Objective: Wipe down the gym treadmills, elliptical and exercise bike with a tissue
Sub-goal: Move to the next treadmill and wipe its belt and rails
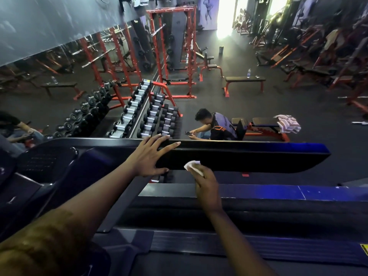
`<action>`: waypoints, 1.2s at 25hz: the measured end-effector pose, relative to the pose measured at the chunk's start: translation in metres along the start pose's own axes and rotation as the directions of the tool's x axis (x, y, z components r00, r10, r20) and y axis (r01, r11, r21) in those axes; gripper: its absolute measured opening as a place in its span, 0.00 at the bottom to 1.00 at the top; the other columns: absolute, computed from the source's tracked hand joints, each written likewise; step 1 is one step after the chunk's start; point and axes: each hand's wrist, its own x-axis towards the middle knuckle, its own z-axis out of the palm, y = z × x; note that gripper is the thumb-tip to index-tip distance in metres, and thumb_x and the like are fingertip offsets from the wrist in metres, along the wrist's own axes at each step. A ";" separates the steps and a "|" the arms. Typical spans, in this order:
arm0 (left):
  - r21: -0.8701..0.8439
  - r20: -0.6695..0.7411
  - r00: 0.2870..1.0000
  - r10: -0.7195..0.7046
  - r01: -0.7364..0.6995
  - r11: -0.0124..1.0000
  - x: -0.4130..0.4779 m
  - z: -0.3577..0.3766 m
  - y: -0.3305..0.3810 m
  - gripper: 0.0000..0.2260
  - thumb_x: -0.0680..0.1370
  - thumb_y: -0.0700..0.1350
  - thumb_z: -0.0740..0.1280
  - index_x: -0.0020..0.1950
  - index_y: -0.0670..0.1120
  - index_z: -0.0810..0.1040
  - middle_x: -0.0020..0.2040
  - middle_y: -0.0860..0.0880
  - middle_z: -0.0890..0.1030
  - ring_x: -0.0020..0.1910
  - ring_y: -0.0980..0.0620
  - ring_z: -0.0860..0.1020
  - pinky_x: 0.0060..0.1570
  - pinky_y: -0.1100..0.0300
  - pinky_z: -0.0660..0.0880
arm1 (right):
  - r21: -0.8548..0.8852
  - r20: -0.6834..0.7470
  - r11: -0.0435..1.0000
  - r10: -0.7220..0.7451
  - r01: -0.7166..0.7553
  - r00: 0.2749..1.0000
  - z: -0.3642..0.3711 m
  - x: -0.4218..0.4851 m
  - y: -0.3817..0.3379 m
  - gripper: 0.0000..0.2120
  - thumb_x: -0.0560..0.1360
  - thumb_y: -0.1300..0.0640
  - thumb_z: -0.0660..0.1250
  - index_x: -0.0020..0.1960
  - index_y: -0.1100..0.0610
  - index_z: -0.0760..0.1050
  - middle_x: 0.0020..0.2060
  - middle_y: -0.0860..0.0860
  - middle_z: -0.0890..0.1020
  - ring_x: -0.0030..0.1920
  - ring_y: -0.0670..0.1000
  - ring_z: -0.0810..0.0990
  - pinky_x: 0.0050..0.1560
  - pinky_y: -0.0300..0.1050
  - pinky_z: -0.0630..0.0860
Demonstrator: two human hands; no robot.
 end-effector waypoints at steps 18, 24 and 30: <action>0.148 0.227 0.677 -0.700 0.687 0.712 -0.085 -0.028 0.055 0.35 0.79 0.55 0.60 0.76 0.61 0.38 0.76 0.48 0.56 0.61 0.45 0.73 0.49 0.54 0.74 | -0.210 0.810 -0.111 -0.576 0.971 0.109 0.020 0.124 -0.038 0.15 0.71 0.58 0.59 0.47 0.60 0.84 0.52 0.55 0.83 0.55 0.54 0.79 0.54 0.43 0.77; 0.208 0.167 0.699 -0.695 0.665 0.718 -0.084 -0.024 0.056 0.34 0.78 0.59 0.59 0.77 0.60 0.41 0.74 0.47 0.60 0.56 0.46 0.73 0.42 0.56 0.70 | -0.124 0.922 -0.377 -0.385 0.918 -0.033 0.001 0.127 -0.033 0.12 0.77 0.56 0.61 0.52 0.57 0.81 0.57 0.54 0.80 0.61 0.54 0.74 0.61 0.44 0.71; 0.185 0.138 0.695 -0.706 0.682 0.707 -0.082 -0.027 0.059 0.34 0.78 0.63 0.56 0.77 0.59 0.41 0.69 0.47 0.64 0.53 0.46 0.74 0.38 0.57 0.67 | -0.198 0.893 -0.401 -0.450 0.894 -0.004 0.029 0.147 -0.071 0.07 0.68 0.51 0.72 0.42 0.53 0.84 0.52 0.51 0.82 0.50 0.50 0.78 0.51 0.40 0.76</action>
